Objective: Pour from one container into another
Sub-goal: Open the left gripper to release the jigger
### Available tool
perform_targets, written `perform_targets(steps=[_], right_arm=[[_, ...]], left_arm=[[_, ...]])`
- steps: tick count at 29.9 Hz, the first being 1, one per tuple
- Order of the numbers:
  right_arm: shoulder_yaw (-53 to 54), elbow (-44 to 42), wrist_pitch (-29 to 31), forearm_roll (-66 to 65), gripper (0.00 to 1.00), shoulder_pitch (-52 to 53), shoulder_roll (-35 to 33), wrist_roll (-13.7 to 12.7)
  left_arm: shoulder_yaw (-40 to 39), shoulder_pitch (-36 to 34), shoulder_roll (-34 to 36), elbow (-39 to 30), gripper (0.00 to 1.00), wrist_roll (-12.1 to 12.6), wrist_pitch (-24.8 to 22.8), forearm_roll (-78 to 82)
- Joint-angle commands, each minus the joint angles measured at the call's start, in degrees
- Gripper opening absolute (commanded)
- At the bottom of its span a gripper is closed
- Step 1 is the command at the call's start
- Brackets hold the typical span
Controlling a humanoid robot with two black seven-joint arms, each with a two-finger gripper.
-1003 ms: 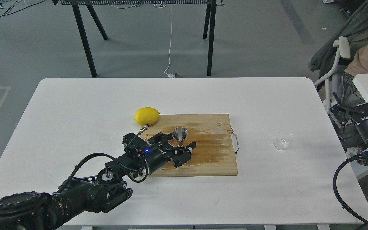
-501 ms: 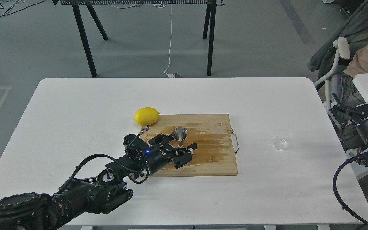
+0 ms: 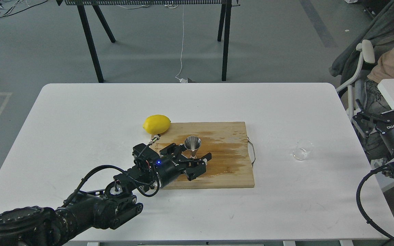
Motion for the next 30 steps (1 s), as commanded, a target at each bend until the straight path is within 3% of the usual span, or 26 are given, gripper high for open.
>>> perform_targets(steps=[1, 10, 17, 30], right_arm=[[0.08, 0.00, 0.00, 0.00, 0.99, 0.05, 0.00, 0.00], [-0.01, 0.00, 0.00, 0.00, 0.99, -0.04, 0.00, 0.00], [-0.10, -0.09, 0.00, 0.00, 0.99, -0.04, 0.00, 0.00], [-0.10, -0.09, 0.00, 0.00, 0.99, -0.13, 0.09, 0.00]], left_arm=[[0.02, 0.15, 1.07, 0.01, 0.95, 0.00, 0.00, 0.00], [0.02, 0.68, 2.04, -0.34, 0.95, 0.00, 0.00, 0.00], [-0.06, 2.08, 4.76, -6.05, 0.95, 0.00, 0.00, 0.00], [-0.06, 2.35, 7.14, -6.23, 0.95, 0.00, 0.00, 0.00]])
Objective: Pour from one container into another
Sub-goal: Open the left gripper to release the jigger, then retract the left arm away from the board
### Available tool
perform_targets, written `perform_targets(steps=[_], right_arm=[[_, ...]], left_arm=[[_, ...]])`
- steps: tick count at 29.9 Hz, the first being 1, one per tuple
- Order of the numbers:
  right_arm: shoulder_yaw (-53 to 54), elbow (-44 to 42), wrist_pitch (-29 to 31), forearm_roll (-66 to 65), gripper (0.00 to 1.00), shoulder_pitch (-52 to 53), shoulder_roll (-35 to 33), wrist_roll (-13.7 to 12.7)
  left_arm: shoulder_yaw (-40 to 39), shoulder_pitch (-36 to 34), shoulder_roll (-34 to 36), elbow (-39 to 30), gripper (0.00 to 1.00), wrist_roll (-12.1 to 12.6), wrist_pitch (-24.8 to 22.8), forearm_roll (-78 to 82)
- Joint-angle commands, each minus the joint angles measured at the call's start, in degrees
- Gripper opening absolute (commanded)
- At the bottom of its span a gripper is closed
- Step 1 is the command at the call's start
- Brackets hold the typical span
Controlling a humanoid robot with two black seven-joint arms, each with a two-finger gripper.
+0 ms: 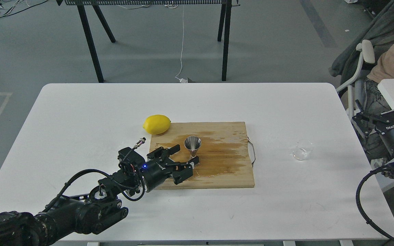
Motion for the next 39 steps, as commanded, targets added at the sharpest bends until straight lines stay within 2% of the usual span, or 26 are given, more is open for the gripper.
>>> perform_targets(steps=[1, 9, 17, 22, 26, 30, 33, 38, 39], right_arm=[[0.11, -0.08, 0.00, 0.00, 0.99, -0.08, 0.00, 0.00], [0.11, -0.08, 0.00, 0.00, 0.99, -0.08, 0.00, 0.00], [0.11, 0.00, 0.00, 0.00, 0.99, -0.08, 0.00, 0.00], [-0.15, -0.08, 0.00, 0.00, 0.99, -0.09, 0.35, 0.00], [-0.24, 0.00, 0.00, 0.00, 0.99, -0.08, 0.62, 0.00], [-0.33, 0.00, 0.00, 0.00, 0.99, -0.17, 0.62, 0.00], [-0.50, 0.09, 0.00, 0.00, 0.99, -0.08, 0.71, 0.00], [-0.85, 0.44, 0.00, 0.00, 0.99, 0.00, 0.88, -0.09], [-0.94, 0.53, 0.00, 0.00, 0.99, 0.09, 1.14, -0.09]], left_arm=[[0.00, -0.07, 0.26, 0.04, 0.95, 0.00, 0.00, 0.00], [-0.08, 1.16, 0.78, -1.36, 0.94, 0.00, 0.00, 0.00], [-0.61, 2.39, 8.94, -6.19, 0.94, 0.00, 0.00, -0.44], [-0.96, 1.78, 16.68, -12.95, 0.94, 0.00, -0.22, -2.89], [-1.84, 0.73, 23.27, -18.31, 0.94, 0.00, -9.43, -8.60], [-6.84, 0.11, 26.79, -22.01, 0.94, 0.00, -20.59, -14.58], [-13.59, 0.20, 28.12, -22.99, 0.94, 0.00, -31.12, -18.36], [-25.90, 0.63, 28.12, -21.94, 0.95, 0.00, -52.91, -27.66], [-28.01, 0.72, 28.29, -21.50, 0.95, 0.00, -56.00, -30.56]])
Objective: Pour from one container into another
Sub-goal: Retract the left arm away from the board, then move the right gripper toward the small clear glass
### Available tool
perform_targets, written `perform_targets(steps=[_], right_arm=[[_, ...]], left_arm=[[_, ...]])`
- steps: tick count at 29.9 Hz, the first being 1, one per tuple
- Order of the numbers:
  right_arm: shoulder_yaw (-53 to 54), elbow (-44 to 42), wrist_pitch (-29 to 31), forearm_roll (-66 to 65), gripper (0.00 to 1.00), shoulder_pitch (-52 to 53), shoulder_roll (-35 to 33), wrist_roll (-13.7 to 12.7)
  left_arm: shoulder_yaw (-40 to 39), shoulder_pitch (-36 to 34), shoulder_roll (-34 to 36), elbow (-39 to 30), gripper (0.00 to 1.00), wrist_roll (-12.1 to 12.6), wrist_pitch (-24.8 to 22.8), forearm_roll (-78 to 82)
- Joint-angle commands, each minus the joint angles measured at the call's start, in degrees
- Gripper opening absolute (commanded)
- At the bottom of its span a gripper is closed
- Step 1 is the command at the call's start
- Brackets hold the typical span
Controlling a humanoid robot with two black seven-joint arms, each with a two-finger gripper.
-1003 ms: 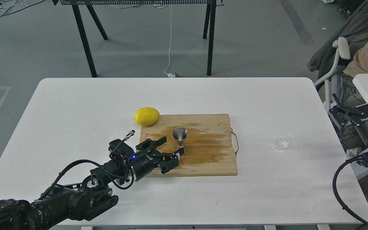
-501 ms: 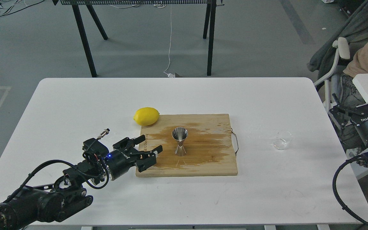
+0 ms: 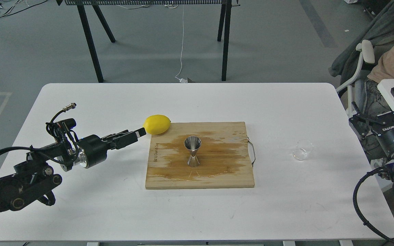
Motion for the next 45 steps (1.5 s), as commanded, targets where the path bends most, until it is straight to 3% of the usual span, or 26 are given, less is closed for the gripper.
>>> perform_targets(steps=[1, 14, 17, 23, 27, 35, 45], right_arm=[[-0.29, 0.46, 0.00, 0.00, 0.99, 0.25, 0.70, -0.17], [-3.72, 2.39, 0.00, 0.18, 0.99, 2.97, 6.23, -0.61], [-3.28, 5.20, 0.00, 0.35, 0.99, 2.80, 6.59, -0.53], [-2.31, 13.99, -0.92, 7.37, 0.99, -1.50, 5.97, -0.53], [0.32, 19.08, -10.13, 11.77, 0.98, -5.63, 5.97, -0.35], [4.46, 23.75, -34.57, 15.29, 0.98, -7.66, 7.29, 0.35], [3.84, 23.40, -47.85, 14.77, 0.98, -7.49, 9.84, 0.44]], left_arm=[[-7.93, 0.27, 0.27, 1.82, 0.95, 0.00, -11.11, -9.21], [-14.10, -0.35, 0.28, 21.06, 0.97, 0.00, -11.11, -52.00], [-14.10, -1.14, 0.01, 25.98, 0.98, 0.00, -11.11, -56.51], [-13.92, -1.14, -0.43, 26.79, 0.98, 0.00, -11.11, -56.69], [-13.83, -0.96, -0.60, 26.87, 0.98, 0.00, -11.11, -56.69], [-13.75, -0.79, -1.57, 26.96, 0.98, 0.00, -11.11, -56.69], [-13.57, -0.52, -2.27, 27.05, 0.98, 0.00, -11.11, -56.61]])
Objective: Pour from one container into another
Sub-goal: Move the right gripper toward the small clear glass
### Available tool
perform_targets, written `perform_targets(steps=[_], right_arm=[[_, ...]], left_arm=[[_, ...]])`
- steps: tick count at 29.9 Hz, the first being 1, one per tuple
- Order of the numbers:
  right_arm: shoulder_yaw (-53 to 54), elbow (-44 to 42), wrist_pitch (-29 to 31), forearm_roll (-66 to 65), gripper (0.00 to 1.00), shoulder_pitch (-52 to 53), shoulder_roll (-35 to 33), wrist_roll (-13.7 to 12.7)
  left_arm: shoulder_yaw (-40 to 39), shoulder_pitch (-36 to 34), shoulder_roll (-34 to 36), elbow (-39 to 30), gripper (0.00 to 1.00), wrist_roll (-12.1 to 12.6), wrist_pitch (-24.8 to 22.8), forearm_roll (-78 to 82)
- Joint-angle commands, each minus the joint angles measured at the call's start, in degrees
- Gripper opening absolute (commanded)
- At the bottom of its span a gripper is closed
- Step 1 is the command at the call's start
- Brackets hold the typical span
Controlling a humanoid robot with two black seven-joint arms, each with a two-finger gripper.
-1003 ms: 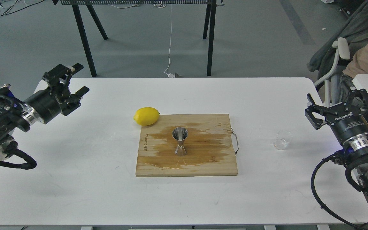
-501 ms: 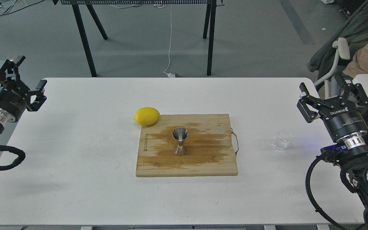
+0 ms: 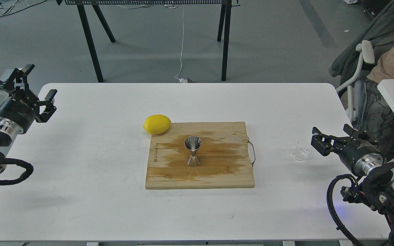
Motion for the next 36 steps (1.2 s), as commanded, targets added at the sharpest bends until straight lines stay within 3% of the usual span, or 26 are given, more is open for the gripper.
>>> perform_targets(steps=[1, 15, 36], right_arm=[[-0.15, -0.37, -3.90, -0.26, 0.98, 0.26, 0.88, 0.13], [-1.02, -3.44, -10.33, -0.79, 0.98, 2.19, 0.88, 1.10], [-6.47, -9.68, -10.51, -1.67, 0.98, 6.94, 2.64, 1.19]], left_arm=[[0.07, 0.10, -0.13, 0.01, 0.98, 0.00, 0.00, 0.02], [0.25, 0.19, -0.66, 0.01, 0.98, 0.00, 0.00, 0.20], [0.33, 0.19, -1.27, 1.33, 0.99, 0.00, 0.00, 0.29]])
